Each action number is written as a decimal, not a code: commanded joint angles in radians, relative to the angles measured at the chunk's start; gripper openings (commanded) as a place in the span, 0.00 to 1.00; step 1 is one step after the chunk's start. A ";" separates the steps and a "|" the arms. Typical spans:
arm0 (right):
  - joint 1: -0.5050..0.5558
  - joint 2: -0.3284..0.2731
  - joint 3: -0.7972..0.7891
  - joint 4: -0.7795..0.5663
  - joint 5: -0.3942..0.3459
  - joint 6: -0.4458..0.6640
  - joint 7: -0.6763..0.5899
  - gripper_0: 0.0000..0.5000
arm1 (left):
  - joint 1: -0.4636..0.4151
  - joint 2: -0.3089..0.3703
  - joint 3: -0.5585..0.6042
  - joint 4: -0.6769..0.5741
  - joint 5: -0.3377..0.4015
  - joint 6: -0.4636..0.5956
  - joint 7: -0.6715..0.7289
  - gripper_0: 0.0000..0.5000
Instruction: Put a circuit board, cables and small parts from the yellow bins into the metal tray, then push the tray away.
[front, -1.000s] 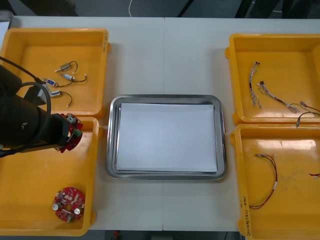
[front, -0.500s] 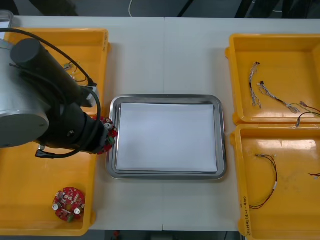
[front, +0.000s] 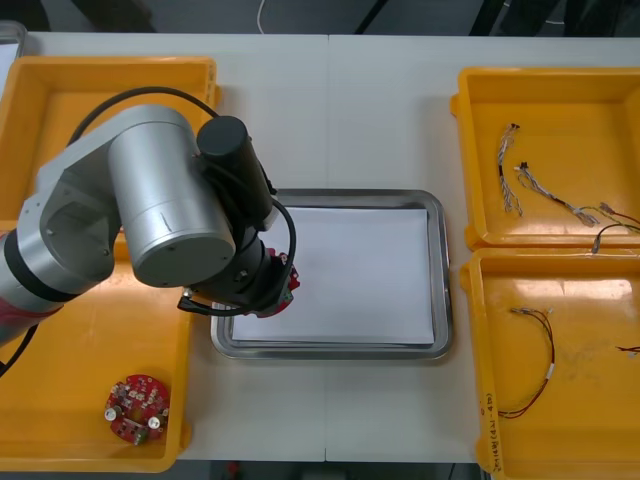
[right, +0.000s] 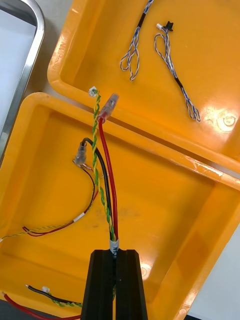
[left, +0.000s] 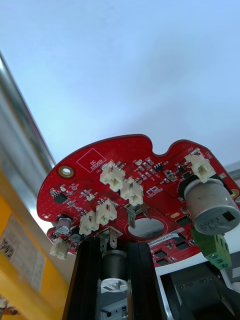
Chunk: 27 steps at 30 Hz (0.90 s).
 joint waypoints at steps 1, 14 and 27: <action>-0.018 -0.036 0.016 -0.022 0.010 0.003 0.048 0.00 | -0.053 -0.032 -0.063 0.048 -0.017 -0.070 0.043 0.00; -0.020 -0.035 0.016 -0.022 0.007 0.003 0.048 0.00 | -0.056 -0.032 -0.178 0.153 -0.070 -0.182 0.025 0.00; -0.023 -0.036 0.019 -0.022 -0.003 0.003 0.048 0.00 | -0.056 -0.032 -0.213 0.196 -0.092 -0.228 0.022 0.01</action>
